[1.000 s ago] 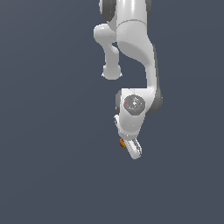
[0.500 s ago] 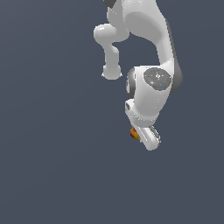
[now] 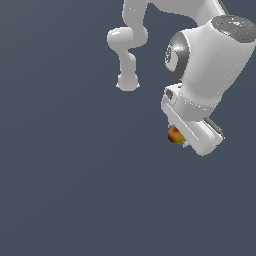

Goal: Pick up the object and move it to a goal position.

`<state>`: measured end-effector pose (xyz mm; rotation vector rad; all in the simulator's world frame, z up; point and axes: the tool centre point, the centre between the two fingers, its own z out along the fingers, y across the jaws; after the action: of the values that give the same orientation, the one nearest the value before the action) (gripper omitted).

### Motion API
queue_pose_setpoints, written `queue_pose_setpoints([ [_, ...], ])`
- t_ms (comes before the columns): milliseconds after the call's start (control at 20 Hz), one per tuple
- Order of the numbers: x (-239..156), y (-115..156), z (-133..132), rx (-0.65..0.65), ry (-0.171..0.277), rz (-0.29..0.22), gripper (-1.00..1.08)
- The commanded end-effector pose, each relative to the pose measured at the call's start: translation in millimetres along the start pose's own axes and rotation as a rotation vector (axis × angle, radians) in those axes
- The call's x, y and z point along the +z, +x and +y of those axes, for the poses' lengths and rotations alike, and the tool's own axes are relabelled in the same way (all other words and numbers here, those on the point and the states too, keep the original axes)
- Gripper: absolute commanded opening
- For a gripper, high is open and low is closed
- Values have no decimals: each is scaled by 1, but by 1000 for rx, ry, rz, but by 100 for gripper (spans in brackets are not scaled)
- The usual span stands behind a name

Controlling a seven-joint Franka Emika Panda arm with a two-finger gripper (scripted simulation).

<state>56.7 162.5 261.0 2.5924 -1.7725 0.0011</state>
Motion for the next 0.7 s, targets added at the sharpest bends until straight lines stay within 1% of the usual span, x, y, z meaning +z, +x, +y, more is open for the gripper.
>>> queue_pose_setpoints([
  [0,-27,-12,-3,1,0,1,-100],
  [350,-90,-40,-14,0,0,0,-100],
  [650,-122,-55,-21,-1,0,-1,-100],
])
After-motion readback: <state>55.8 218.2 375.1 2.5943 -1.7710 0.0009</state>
